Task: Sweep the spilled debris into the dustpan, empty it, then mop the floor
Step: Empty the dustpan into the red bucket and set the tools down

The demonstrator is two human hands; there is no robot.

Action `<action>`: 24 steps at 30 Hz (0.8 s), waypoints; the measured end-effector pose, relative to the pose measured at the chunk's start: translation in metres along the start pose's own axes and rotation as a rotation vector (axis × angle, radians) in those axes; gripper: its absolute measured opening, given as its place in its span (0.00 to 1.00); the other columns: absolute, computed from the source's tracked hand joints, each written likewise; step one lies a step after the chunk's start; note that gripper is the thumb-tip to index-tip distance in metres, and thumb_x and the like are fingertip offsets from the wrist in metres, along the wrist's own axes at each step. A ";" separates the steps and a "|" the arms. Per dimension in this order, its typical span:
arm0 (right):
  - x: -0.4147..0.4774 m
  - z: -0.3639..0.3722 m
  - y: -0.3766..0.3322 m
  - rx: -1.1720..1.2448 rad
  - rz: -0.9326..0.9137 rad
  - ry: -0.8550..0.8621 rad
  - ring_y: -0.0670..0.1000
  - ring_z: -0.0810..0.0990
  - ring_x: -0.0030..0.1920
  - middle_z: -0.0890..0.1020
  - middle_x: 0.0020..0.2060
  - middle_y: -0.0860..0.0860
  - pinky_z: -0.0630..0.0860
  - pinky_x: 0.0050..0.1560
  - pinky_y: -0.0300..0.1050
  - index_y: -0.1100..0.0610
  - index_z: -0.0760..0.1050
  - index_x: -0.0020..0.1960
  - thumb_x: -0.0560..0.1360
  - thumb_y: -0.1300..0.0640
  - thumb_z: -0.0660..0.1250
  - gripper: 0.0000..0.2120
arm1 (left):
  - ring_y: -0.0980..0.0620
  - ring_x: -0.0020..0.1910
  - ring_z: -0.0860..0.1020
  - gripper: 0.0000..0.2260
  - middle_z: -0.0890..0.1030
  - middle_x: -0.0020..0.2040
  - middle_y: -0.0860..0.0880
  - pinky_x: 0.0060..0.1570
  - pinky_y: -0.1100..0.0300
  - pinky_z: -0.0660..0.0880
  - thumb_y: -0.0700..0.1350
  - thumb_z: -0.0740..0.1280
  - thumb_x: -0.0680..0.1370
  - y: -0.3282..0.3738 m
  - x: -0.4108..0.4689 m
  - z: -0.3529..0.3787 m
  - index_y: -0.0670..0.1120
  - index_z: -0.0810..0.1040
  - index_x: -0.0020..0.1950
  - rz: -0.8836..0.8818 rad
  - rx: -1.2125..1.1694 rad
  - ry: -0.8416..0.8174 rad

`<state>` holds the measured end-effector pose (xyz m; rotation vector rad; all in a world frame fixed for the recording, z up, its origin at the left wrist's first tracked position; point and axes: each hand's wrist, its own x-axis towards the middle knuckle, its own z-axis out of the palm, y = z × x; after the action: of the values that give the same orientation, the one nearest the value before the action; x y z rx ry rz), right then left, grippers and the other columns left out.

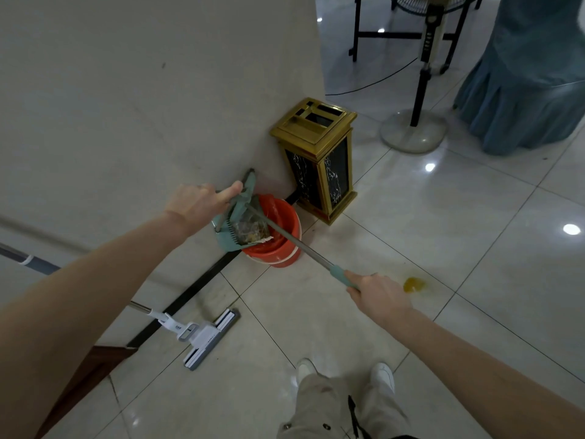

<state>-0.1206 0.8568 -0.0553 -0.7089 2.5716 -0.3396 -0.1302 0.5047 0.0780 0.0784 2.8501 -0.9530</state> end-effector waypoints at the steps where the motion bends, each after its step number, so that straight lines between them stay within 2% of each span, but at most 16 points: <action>1: 0.000 0.002 0.001 -0.016 0.006 -0.007 0.57 0.77 0.38 0.74 0.38 0.53 0.70 0.35 0.46 0.45 0.65 0.73 0.82 0.49 0.55 0.19 | 0.43 0.39 0.80 0.21 0.76 0.49 0.45 0.31 0.55 0.68 0.55 0.50 0.83 -0.001 -0.001 0.000 0.56 0.47 0.75 0.013 -0.003 0.002; 3: -0.002 0.005 0.007 -0.076 0.012 -0.014 0.59 0.80 0.41 0.72 0.36 0.52 0.69 0.35 0.46 0.47 0.63 0.73 0.82 0.50 0.55 0.20 | 0.44 0.40 0.80 0.21 0.76 0.49 0.46 0.31 0.56 0.67 0.56 0.49 0.83 -0.002 -0.004 -0.001 0.57 0.42 0.71 0.058 0.007 0.012; 6: -0.006 0.005 0.015 -0.167 0.017 -0.022 0.57 0.73 0.37 0.65 0.31 0.50 0.67 0.32 0.46 0.49 0.61 0.74 0.83 0.51 0.53 0.20 | 0.45 0.36 0.78 0.20 0.76 0.48 0.46 0.30 0.56 0.67 0.56 0.51 0.83 -0.002 -0.006 0.002 0.57 0.41 0.67 0.068 -0.002 0.018; 8: -0.007 0.002 0.020 -0.174 0.046 -0.010 0.57 0.76 0.39 0.71 0.35 0.51 0.67 0.33 0.46 0.49 0.63 0.73 0.83 0.51 0.53 0.19 | 0.45 0.34 0.76 0.21 0.76 0.47 0.46 0.29 0.55 0.67 0.54 0.53 0.83 -0.002 -0.008 0.006 0.57 0.41 0.67 0.044 -0.006 0.023; 11: -0.008 -0.001 0.031 -0.175 0.067 0.012 0.58 0.81 0.46 0.80 0.45 0.55 0.68 0.37 0.46 0.48 0.66 0.72 0.82 0.50 0.53 0.18 | 0.45 0.34 0.79 0.26 0.77 0.46 0.46 0.28 0.56 0.64 0.51 0.59 0.82 0.001 -0.011 0.013 0.57 0.42 0.69 0.053 0.031 0.054; 16: -0.019 0.002 0.046 -0.072 0.071 0.047 0.57 0.82 0.44 0.81 0.43 0.55 0.71 0.37 0.46 0.43 0.65 0.72 0.82 0.48 0.56 0.19 | 0.44 0.33 0.78 0.26 0.77 0.46 0.45 0.28 0.56 0.65 0.51 0.59 0.82 0.002 -0.014 0.019 0.57 0.42 0.68 0.063 0.006 0.068; 18: -0.023 0.005 0.045 -0.005 0.058 0.063 0.56 0.82 0.43 0.82 0.43 0.55 0.72 0.36 0.46 0.42 0.65 0.72 0.81 0.47 0.56 0.19 | 0.46 0.30 0.74 0.27 0.77 0.45 0.45 0.27 0.56 0.65 0.50 0.61 0.81 0.000 -0.013 0.021 0.57 0.43 0.69 0.061 0.012 0.069; 20: -0.023 0.008 0.039 0.043 0.035 0.075 0.57 0.82 0.42 0.82 0.43 0.55 0.73 0.36 0.47 0.43 0.66 0.72 0.81 0.47 0.57 0.19 | 0.45 0.30 0.76 0.27 0.76 0.43 0.45 0.26 0.56 0.66 0.50 0.62 0.81 -0.001 -0.011 0.023 0.57 0.44 0.69 0.062 0.002 0.067; 24: -0.017 0.014 0.019 -0.030 0.003 0.048 0.55 0.73 0.36 0.74 0.39 0.51 0.70 0.35 0.45 0.44 0.61 0.74 0.82 0.47 0.54 0.20 | 0.42 0.33 0.80 0.25 0.77 0.44 0.43 0.26 0.56 0.65 0.50 0.60 0.81 -0.002 -0.010 0.019 0.57 0.45 0.68 0.020 -0.038 0.085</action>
<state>-0.1084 0.8806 -0.0683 -0.7164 2.6277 -0.3214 -0.1184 0.4915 0.0661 0.1463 2.9379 -0.9122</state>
